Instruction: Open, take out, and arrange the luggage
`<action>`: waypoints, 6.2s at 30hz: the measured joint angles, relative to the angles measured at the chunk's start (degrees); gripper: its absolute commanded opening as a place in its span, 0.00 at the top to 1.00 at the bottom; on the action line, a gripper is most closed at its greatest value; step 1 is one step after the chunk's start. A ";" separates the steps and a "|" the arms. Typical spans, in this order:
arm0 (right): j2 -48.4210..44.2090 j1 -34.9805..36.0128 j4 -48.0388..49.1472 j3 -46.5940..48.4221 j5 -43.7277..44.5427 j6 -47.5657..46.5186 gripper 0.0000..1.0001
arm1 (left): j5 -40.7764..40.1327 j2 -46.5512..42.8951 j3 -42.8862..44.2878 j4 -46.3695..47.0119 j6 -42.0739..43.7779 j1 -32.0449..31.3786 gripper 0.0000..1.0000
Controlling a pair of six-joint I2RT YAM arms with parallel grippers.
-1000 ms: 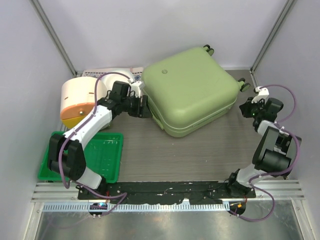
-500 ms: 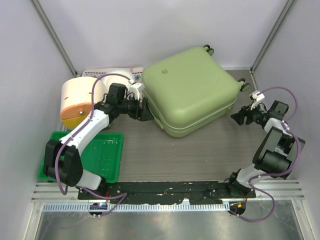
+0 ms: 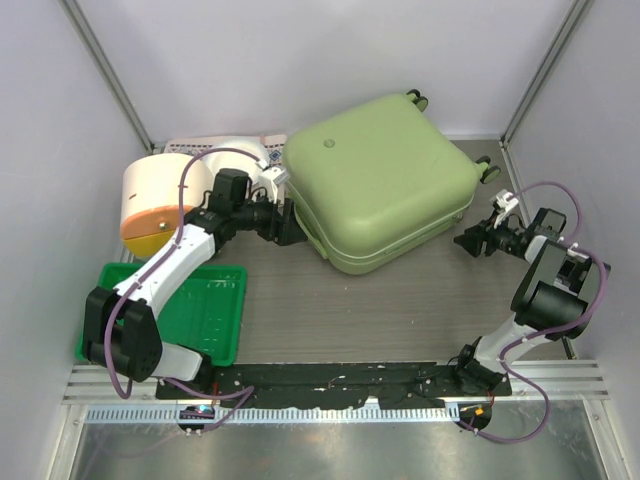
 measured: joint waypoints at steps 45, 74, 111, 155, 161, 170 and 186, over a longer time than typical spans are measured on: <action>5.29 0.15 26.75 2.71 -1.22 24.15 0.99 | -2.93 2.58 -0.17 0.28 -1.20 0.92 0.34; 15.58 1.07 68.74 -0.63 9.84 47.39 0.99 | -18.25 5.38 2.14 -0.74 -15.08 -5.14 0.33; 8.24 6.23 53.22 -4.28 -1.73 33.94 0.99 | -44.13 29.68 19.47 -6.56 -39.26 -3.45 1.00; 42.03 6.14 45.07 47.52 4.85 56.50 0.46 | -38.77 46.27 44.15 -8.15 -13.77 -0.20 0.39; 41.79 5.66 23.12 51.04 12.61 49.24 0.47 | -37.90 42.56 38.99 -4.20 -11.54 0.81 0.23; 47.36 9.94 -5.25 67.93 19.93 44.28 0.53 | -35.34 28.57 30.08 -1.77 -12.57 0.81 0.14; 51.80 13.68 -42.64 79.32 18.91 30.47 0.67 | -28.55 16.39 11.37 -0.50 -20.79 0.68 0.18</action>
